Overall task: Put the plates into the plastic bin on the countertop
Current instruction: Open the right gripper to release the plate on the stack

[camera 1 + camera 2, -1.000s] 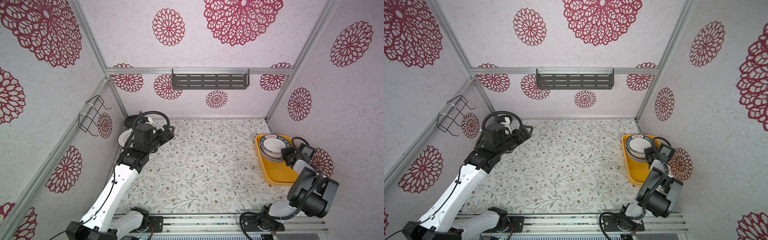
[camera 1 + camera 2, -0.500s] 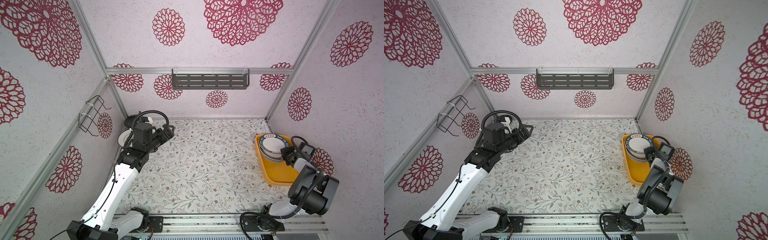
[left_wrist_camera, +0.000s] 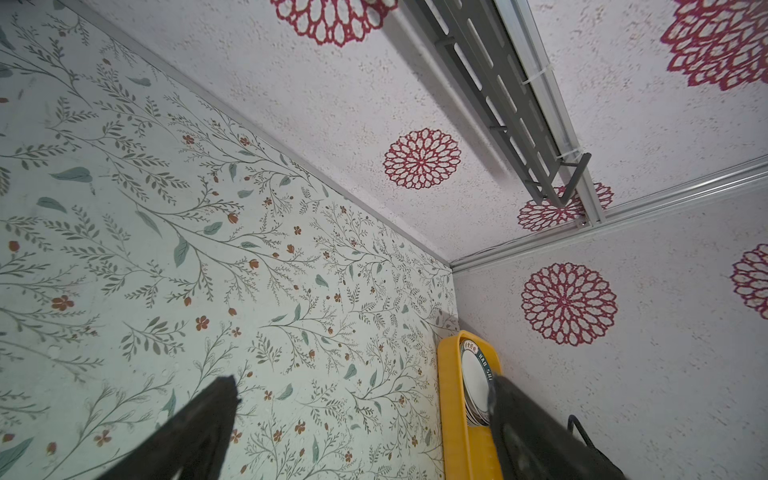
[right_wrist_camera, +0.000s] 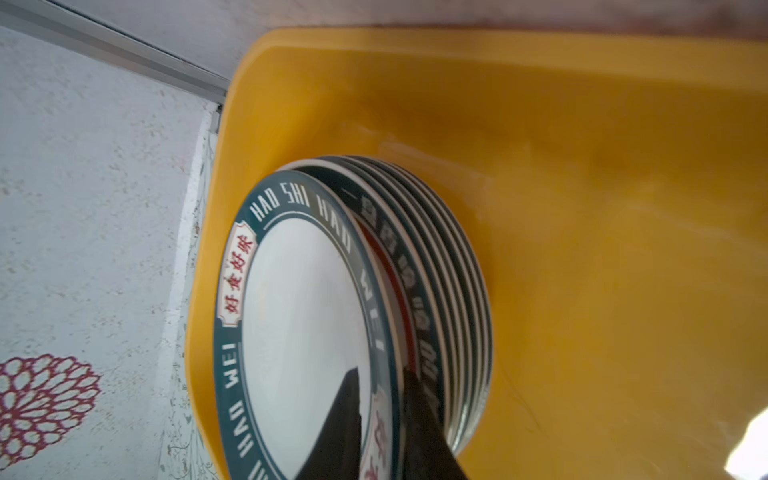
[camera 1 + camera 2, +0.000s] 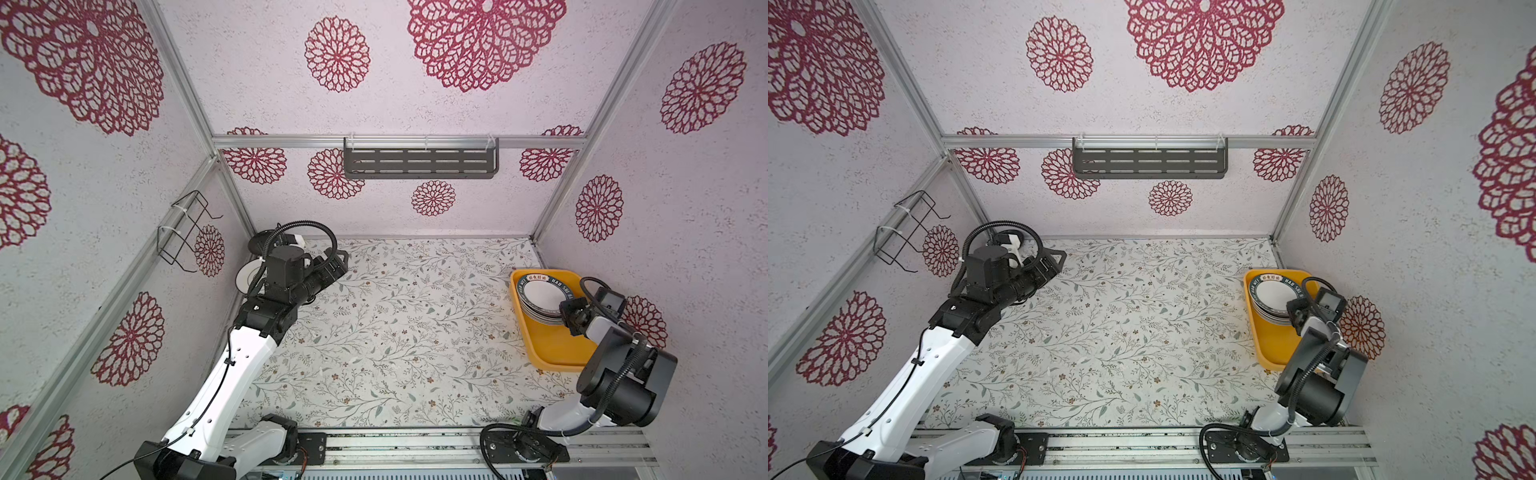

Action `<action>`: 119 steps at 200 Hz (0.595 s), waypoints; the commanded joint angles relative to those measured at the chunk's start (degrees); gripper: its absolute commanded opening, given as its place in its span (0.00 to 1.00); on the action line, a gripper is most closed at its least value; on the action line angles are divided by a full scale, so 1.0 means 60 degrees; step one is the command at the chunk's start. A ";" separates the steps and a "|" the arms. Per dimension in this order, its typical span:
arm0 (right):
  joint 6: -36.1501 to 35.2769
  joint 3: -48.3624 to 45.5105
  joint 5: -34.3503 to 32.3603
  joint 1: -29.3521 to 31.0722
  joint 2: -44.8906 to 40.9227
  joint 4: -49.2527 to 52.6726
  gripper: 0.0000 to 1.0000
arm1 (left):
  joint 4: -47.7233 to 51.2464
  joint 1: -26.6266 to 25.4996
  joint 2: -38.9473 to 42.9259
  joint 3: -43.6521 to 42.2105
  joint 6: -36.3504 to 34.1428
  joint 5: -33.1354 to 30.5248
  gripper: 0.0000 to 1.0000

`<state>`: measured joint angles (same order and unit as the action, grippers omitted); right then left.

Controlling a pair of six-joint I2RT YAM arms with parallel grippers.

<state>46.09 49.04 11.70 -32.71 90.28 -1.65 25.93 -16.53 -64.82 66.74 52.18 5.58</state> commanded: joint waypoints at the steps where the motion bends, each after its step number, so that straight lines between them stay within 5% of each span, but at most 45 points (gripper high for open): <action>1: -0.0128 -0.0001 -0.0226 0.0002 -0.0326 0.0073 0.20 | -0.0219 0.0079 0.0121 -0.0126 0.0026 0.0063 0.97; 24: -0.0159 0.0064 -0.0190 -0.0012 -0.0346 0.0106 0.22 | -0.0220 0.0086 0.0094 -0.0108 0.0020 0.0129 0.97; 119: -0.0555 0.0701 -0.0520 -0.0027 -0.1251 0.1335 0.60 | -0.0058 0.0101 0.0640 -0.0513 0.0113 0.0180 0.97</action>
<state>44.88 50.57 10.61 -32.69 86.37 2.76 26.02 -16.49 -62.87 64.86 52.49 6.00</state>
